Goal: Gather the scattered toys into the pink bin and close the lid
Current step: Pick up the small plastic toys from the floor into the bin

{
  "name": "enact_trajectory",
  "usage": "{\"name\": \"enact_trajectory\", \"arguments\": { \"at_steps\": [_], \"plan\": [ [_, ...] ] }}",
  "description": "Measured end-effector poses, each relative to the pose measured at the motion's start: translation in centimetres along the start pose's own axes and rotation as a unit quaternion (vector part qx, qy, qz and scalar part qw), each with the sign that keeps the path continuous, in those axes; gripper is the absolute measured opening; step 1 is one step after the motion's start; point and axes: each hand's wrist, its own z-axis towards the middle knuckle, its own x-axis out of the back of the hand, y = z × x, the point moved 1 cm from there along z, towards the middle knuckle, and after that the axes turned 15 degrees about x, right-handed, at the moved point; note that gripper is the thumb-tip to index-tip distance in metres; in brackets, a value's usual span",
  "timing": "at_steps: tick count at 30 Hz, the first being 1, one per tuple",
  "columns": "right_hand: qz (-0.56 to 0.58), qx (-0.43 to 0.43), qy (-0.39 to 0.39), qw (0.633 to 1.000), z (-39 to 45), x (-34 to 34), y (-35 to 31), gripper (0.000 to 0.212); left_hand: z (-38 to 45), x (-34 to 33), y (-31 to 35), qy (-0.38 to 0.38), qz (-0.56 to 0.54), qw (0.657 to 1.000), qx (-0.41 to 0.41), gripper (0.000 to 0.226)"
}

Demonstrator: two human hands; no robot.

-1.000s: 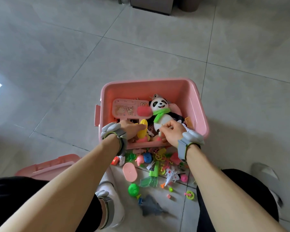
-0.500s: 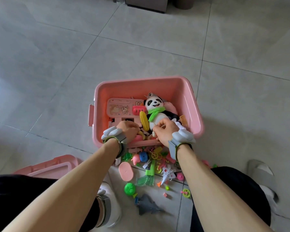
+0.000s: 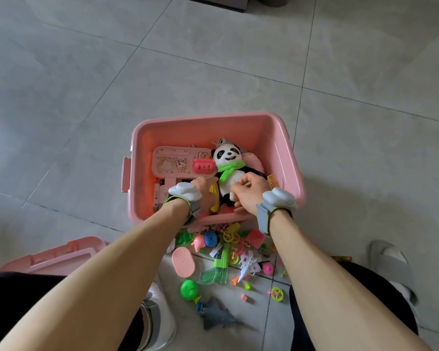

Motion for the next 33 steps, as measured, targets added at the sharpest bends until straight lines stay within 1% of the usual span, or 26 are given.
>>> {"name": "enact_trajectory", "arguments": {
  "at_steps": [3,5,6,8,9,11,14,16,19,23,26,27,31,33],
  "plan": [
    [0.010,0.002,-0.002,1.000,0.2,-0.1,0.1,0.007,-0.3,0.0,0.0,0.016,-0.001,1.000,0.002,0.041],
    [0.007,0.001,-0.003,1.000,0.6,-0.4,0.6,0.006,-0.1,0.2,0.1,0.013,0.011,1.000,0.006,0.028],
    [0.001,0.005,-0.001,1.000,0.7,-0.6,0.9,0.007,0.0,0.2,0.1,0.005,0.027,1.000,0.002,0.029],
    [-0.019,0.017,0.003,1.000,1.0,-0.9,1.2,0.009,0.4,-0.1,0.3,-0.009,0.074,0.997,-0.018,0.040],
    [-0.025,0.020,0.002,0.999,1.1,-1.0,1.4,0.011,0.6,-0.3,0.5,-0.011,0.092,0.995,-0.032,0.042],
    [-0.028,0.023,-0.003,0.999,1.1,-1.1,1.3,0.013,0.7,-0.6,0.9,-0.019,0.132,0.990,-0.051,0.039],
    [-0.020,0.017,-0.004,1.000,1.2,-0.9,1.4,0.014,1.1,-0.9,1.2,-0.035,0.177,0.982,-0.054,0.037],
    [-0.025,0.013,-0.004,1.000,1.2,-0.9,1.5,0.011,1.2,-0.6,1.2,-0.015,0.165,0.985,-0.052,0.033],
    [-0.034,0.013,-0.004,0.999,1.3,-0.9,1.5,0.010,1.1,-0.2,1.2,0.011,0.112,0.992,-0.051,0.040],
    [-0.041,0.014,-0.007,0.999,1.5,-1.1,1.7,0.012,1.0,-0.5,0.8,0.010,0.073,0.995,-0.070,0.042],
    [-0.041,0.017,-0.002,0.999,1.6,-1.2,1.7,0.013,1.0,-0.5,0.8,0.000,0.057,0.996,-0.072,0.032],
    [-0.043,0.018,-0.002,0.999,1.6,-1.2,1.7,0.013,1.1,-0.3,0.8,0.001,0.061,0.996,-0.071,0.029],
    [-0.049,0.022,-0.007,0.999,1.6,-1.3,1.9,0.011,0.9,0.2,1.2,0.022,0.145,0.988,-0.045,0.020],
    [-0.051,0.026,-0.006,0.998,1.6,-1.3,1.9,0.012,0.9,0.2,1.4,0.030,0.168,0.985,-0.031,0.015]
  ]
}}
